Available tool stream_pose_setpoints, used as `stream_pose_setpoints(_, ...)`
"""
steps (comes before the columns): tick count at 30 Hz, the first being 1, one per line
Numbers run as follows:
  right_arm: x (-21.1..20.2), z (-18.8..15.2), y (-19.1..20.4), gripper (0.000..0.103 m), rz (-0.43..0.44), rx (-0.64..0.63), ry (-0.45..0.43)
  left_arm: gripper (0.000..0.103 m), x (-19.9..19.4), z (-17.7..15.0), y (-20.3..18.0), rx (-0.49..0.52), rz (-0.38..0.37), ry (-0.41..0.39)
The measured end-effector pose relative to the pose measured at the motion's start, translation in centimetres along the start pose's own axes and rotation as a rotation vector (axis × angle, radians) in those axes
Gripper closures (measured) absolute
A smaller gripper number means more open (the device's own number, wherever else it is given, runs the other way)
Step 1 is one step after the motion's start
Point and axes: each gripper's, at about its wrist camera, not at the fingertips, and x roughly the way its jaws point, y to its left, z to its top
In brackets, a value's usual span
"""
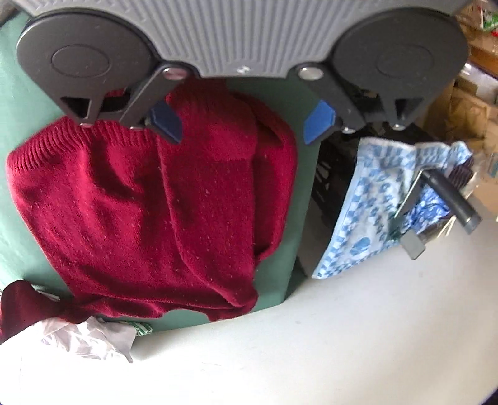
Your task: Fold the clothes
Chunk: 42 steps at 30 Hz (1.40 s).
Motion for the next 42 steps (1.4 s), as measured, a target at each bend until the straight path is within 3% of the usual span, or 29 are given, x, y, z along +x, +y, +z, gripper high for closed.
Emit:
stream_pose_setpoints(1, -0.7, -0.6, 0.2, 0.044, -0.012, -0.060, -0.010, 0.012, -0.3, -0.5, -0.4, 0.002, 0.012, 0.004)
stream_pose_setpoints(3, -1.8, -3.8, 1.1, 0.044, 0.130, -0.206, 0.085, 0.011, -0.5, -1.6, -1.1, 0.014, 0.027, 0.020)
stream_pose_setpoints(8, -4.8, -15.9, 3.9, 0.047, 0.568, -0.290, 0.575, 0.011, -0.1, -2.7, -3.4, 0.092, 0.054, 0.007)
stream_pose_setpoints(10, -6.3, -19.3, 5.0, 0.046, 0.657, -0.295, 0.668, 0.011, 0.7, -2.6, -3.4, 0.098, 0.044, -0.001)
stream_pose_setpoints(12, -7.1, -21.1, 6.5, 0.042, 0.698, -0.289, 0.700, 0.012, 2.0, -2.7, -3.0, 0.096, 0.020, 0.011)
stream_pose_setpoints(13, -7.7, -21.6, 7.2, 0.032, 0.714, -0.284, 0.682, 0.019, 2.7, -2.7, -2.8, 0.091, 0.000, 0.023)
stream_pose_setpoints(15, -7.8, -22.3, 8.4, 0.027, 0.710, -0.272, 0.651, 0.033, 4.0, -2.6, -2.3, 0.080, -0.047, 0.050)
stream_pose_setpoints(18, -7.7, -23.0, 9.0, 0.030, 0.692, -0.189, 0.584, 0.067, 5.5, -2.3, -1.0, 0.021, -0.145, 0.074)
stream_pose_setpoints(19, -7.9, -23.2, 9.1, 0.040, 0.679, -0.153, 0.559, 0.079, 5.9, -2.2, -0.4, 0.000, -0.175, 0.080)
stream_pose_setpoints(20, -7.5, -23.4, 9.3, 0.063, 0.668, -0.116, 0.560, 0.088, 6.0, -2.0, 0.1, -0.020, -0.208, 0.080)
stream_pose_setpoints(21, -7.0, -23.6, 9.6, 0.077, 0.659, -0.079, 0.566, 0.091, 5.9, -1.8, 0.7, -0.038, -0.241, 0.076)
stream_pose_setpoints(23, -6.3, -23.3, 9.5, 0.094, 0.649, 0.016, 0.594, 0.092, 4.8, -1.4, 1.6, -0.037, -0.286, 0.045)
stream_pose_setpoints(28, -9.9, -18.4, 7.0, 0.095, 0.651, 0.102, 0.504, 0.095, -1.6, -0.2, 5.1, -0.012, -0.412, -0.107)
stream_pose_setpoints(31, -12.3, -15.0, 4.7, 0.095, 0.629, 0.093, 0.501, 0.094, -3.2, 0.1, 7.9, -0.035, -0.413, -0.144)
stream_pose_setpoints(34, -13.8, -13.8, 4.0, 0.095, 0.530, 0.000, 0.506, 0.092, -4.4, 0.2, 10.8, -0.063, -0.409, -0.174)
stream_pose_setpoints(39, -12.9, -16.9, 3.0, 0.095, 0.354, -0.112, 0.578, 0.089, 1.6, -0.8, 13.6, -0.173, -0.209, -0.018)
stream_pose_setpoints(42, -12.1, -19.8, 3.7, 0.095, 0.264, -0.218, 0.607, 0.091, 4.4, -1.9, 14.1, -0.171, -0.122, 0.089)
